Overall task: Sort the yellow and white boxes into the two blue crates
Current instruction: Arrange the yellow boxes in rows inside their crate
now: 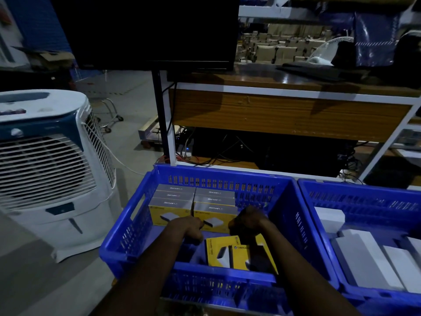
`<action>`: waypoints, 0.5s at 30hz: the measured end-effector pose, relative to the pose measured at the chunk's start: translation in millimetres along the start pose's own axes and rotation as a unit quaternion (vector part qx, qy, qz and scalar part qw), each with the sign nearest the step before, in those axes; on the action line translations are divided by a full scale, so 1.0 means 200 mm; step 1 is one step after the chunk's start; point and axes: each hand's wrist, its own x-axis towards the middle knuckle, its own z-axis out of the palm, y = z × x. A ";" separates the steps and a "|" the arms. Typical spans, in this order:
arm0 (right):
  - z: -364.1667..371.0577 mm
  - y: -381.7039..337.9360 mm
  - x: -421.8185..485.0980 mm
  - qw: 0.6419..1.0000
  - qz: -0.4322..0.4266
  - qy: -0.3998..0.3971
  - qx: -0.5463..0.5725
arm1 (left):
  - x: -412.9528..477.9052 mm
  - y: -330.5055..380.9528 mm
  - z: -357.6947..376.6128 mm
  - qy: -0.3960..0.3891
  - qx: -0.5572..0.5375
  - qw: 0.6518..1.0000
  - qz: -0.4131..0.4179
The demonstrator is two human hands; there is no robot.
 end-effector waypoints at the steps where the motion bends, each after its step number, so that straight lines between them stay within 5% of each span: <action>1: 0.00 -0.01 0.00 1.000 0.001 -0.004 0.008 | 0.00 0.00 0.00 0.001 0.000 1.000 0.000; 8: -0.02 -0.01 -0.01 0.994 0.036 0.093 -0.031 | -0.02 0.00 0.00 0.003 -0.005 1.000 -0.008; 15: -0.04 -0.03 -0.03 0.999 -0.046 -0.019 0.017 | -0.01 0.00 0.00 0.004 -0.009 1.000 -0.012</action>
